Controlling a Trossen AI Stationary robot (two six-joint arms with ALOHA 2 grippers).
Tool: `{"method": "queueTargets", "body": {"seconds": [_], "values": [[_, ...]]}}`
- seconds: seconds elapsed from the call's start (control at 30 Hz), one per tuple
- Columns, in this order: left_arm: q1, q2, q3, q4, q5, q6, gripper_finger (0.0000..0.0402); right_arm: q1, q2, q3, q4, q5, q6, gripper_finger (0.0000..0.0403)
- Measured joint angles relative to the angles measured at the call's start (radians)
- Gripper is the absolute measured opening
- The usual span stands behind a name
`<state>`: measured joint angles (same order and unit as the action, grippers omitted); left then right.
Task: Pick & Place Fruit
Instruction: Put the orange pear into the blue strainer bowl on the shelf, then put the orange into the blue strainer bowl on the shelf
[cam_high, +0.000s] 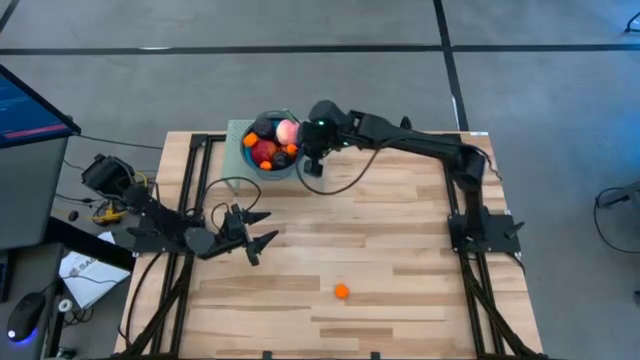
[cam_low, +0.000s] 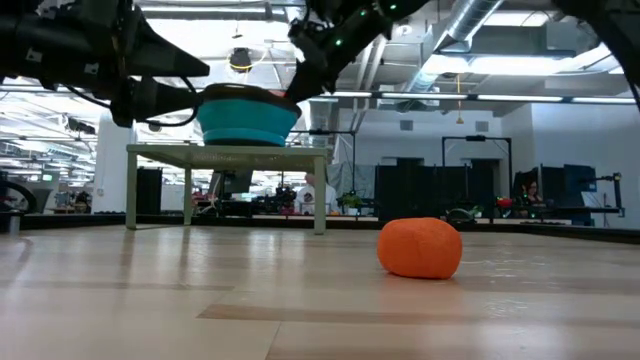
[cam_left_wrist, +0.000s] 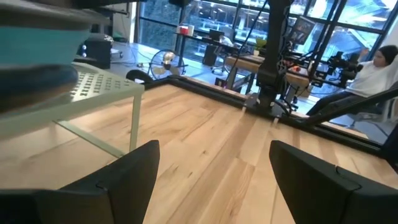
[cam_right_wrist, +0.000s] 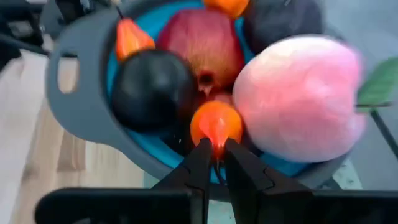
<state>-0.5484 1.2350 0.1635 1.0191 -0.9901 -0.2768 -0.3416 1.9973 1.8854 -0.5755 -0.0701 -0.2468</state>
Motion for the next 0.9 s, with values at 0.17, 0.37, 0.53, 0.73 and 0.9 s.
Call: {"method": "queueTargets", "body": {"seconds": [0.17, 0.37, 0.53, 0.73, 0.9], "values": [[0.000, 0.000, 0.000, 0.001, -0.004, 0.002, 0.0300, -0.006, 0.051, 0.061, -0.049, -0.004, -0.044, 0.0050], [0.000, 0.000, 0.000, 0.009, -0.005, 0.002, 0.0300, 0.011, 0.044, 0.059, -0.054, -0.004, -0.052, 0.0069], [0.000, 0.000, 0.000, 0.011, -0.005, 0.006, 0.0300, 0.023, 0.031, 0.059, -0.051, -0.003, -0.067, 0.0095], [0.000, 0.000, 0.000, 0.016, -0.005, 0.006, 0.0300, 0.026, 0.001, 0.058, -0.057, 0.000, -0.070, 0.0135], [0.000, 0.000, 0.000, 0.017, -0.005, 0.007, 0.0300, 0.032, -0.046, 0.058, -0.047, 0.000, -0.075, 0.0166]]}}
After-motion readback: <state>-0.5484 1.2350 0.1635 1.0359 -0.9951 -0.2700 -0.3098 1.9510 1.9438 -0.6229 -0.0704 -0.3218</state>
